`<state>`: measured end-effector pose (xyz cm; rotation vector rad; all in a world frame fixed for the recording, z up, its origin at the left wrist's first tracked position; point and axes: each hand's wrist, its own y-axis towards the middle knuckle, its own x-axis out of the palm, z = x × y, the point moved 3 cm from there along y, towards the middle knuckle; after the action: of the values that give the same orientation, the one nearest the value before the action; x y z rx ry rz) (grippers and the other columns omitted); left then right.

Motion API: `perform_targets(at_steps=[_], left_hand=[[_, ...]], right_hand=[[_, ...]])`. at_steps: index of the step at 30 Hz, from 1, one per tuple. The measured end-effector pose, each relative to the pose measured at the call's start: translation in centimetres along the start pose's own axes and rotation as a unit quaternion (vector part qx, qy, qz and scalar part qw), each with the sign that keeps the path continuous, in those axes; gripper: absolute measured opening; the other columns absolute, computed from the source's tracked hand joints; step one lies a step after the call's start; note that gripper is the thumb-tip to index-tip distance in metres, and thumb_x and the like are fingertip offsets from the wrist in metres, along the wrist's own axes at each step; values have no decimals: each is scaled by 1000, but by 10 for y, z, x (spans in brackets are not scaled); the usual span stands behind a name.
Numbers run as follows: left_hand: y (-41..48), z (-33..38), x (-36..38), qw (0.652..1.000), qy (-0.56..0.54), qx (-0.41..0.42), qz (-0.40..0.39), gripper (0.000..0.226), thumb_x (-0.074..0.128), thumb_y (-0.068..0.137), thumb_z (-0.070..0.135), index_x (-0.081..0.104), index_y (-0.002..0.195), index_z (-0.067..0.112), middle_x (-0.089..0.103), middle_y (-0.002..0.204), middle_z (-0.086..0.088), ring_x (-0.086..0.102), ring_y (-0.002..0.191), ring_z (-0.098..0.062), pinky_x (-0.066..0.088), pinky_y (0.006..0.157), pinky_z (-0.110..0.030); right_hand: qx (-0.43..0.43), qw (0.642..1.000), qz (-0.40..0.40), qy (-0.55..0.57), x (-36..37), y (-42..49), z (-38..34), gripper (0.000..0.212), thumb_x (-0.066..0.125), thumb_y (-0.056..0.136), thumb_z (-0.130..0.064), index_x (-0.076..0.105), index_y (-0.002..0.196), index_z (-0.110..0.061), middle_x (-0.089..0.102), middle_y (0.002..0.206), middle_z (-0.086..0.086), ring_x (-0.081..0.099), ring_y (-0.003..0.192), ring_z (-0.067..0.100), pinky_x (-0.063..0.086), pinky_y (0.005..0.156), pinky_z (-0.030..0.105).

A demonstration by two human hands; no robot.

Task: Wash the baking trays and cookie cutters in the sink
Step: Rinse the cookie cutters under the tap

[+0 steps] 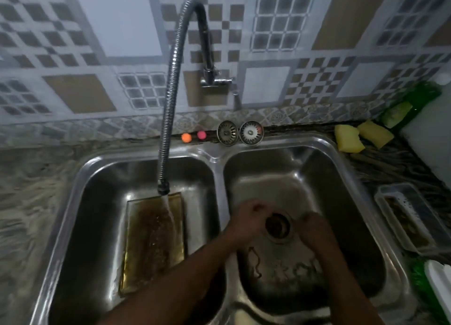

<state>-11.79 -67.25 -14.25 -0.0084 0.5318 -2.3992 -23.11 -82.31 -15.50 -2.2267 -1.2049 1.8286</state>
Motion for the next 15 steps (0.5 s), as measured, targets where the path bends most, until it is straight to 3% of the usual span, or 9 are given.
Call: perform_targets(at_steps=[3,5,7,11,13,15], left_hand=[[-26,-16,-73,993,-18,-32,115,14,60,96,15,70,87,17,66,74,3,59,55,6,44,52,-10],[-43,-34,-114,981,-38,-76,174,17,57,98,18,71,87,20,69,82,-4,61,64,-3,49,55,-21],[-62,-54,-142,971,-52,-109,207,22,57,96,25,72,80,22,70,80,-4,62,67,-14,52,65,-30],[-89,-84,-166,957,-80,-146,236,16,63,91,25,75,82,20,73,77,-5,65,68,-20,55,65,-34],[-97,-88,-171,956,-92,-157,230,15,59,95,16,73,87,18,71,80,-5,62,67,-17,52,59,-28],[-103,-96,-175,957,-102,-164,215,19,54,98,11,69,89,14,66,76,-6,57,61,-15,45,47,-21]], right_hand=[[-62,996,40,59,7,-7,-74,33,47,98,-26,68,97,-1,69,103,24,66,99,37,52,85,40],[-125,987,49,91,16,-27,-134,31,49,97,-29,69,93,-6,70,98,20,67,94,35,51,80,37],[-170,982,-2,85,40,-54,-178,25,51,94,-30,68,92,-11,70,96,14,66,91,31,49,76,32],[-210,961,-164,-71,121,-98,-206,22,62,88,-29,65,102,-12,68,103,11,66,95,28,55,82,34],[-190,933,-238,-193,157,-114,-192,35,67,87,-30,62,115,-10,64,113,12,63,104,28,53,90,37],[-198,908,-243,-278,185,-127,-176,44,66,87,-34,59,123,-10,60,122,13,60,113,31,52,94,41]])
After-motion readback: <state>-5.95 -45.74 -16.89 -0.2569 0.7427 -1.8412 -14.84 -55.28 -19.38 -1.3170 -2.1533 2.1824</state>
